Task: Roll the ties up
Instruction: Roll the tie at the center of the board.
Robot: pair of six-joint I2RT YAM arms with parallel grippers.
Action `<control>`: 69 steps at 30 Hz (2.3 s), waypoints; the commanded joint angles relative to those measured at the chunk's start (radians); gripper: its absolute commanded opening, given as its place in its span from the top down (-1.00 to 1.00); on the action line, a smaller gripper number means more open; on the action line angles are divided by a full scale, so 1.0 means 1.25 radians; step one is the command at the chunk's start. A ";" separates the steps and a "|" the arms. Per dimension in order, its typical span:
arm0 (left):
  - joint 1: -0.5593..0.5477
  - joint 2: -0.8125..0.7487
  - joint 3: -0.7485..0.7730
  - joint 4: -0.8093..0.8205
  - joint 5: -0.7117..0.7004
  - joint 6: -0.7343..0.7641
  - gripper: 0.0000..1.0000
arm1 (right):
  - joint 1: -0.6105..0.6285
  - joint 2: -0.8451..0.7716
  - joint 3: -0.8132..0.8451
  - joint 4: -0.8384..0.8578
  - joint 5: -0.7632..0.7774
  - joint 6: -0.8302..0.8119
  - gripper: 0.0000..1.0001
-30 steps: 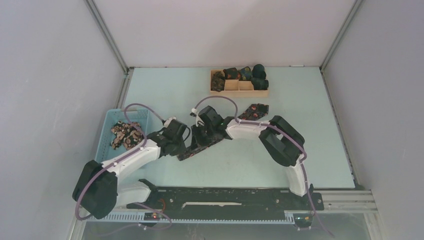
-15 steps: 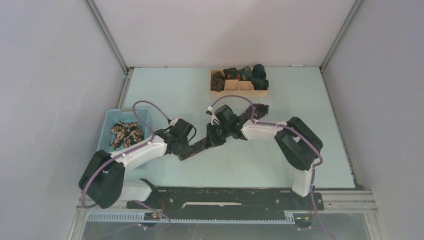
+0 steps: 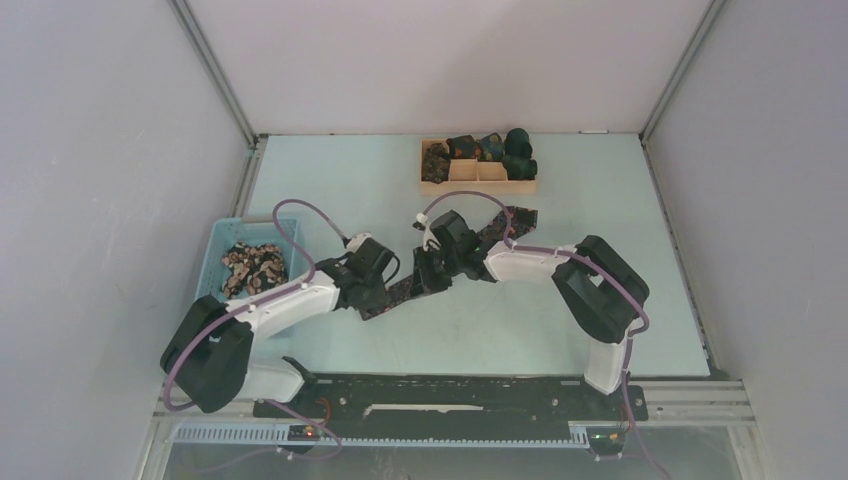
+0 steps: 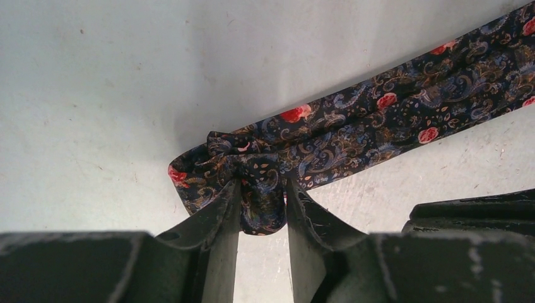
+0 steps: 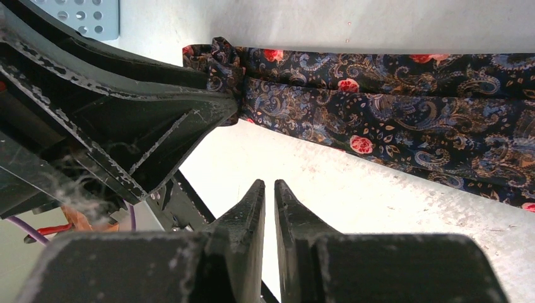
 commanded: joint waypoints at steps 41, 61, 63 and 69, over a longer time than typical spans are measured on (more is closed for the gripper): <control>-0.024 -0.279 -0.128 0.127 -0.026 -0.039 -0.20 | 0.028 -0.030 0.067 0.006 0.011 0.003 0.67; -0.023 -0.656 -0.237 -0.092 -0.172 -0.108 -0.23 | 0.103 0.123 0.295 -0.121 0.011 -0.038 0.60; -0.022 -0.660 -0.253 -0.094 -0.168 -0.118 -0.22 | 0.108 0.145 0.311 -0.123 0.009 -0.039 0.60; -0.021 -0.659 -0.276 -0.083 -0.162 -0.126 -0.24 | 0.101 0.178 0.319 -0.126 0.013 -0.043 0.62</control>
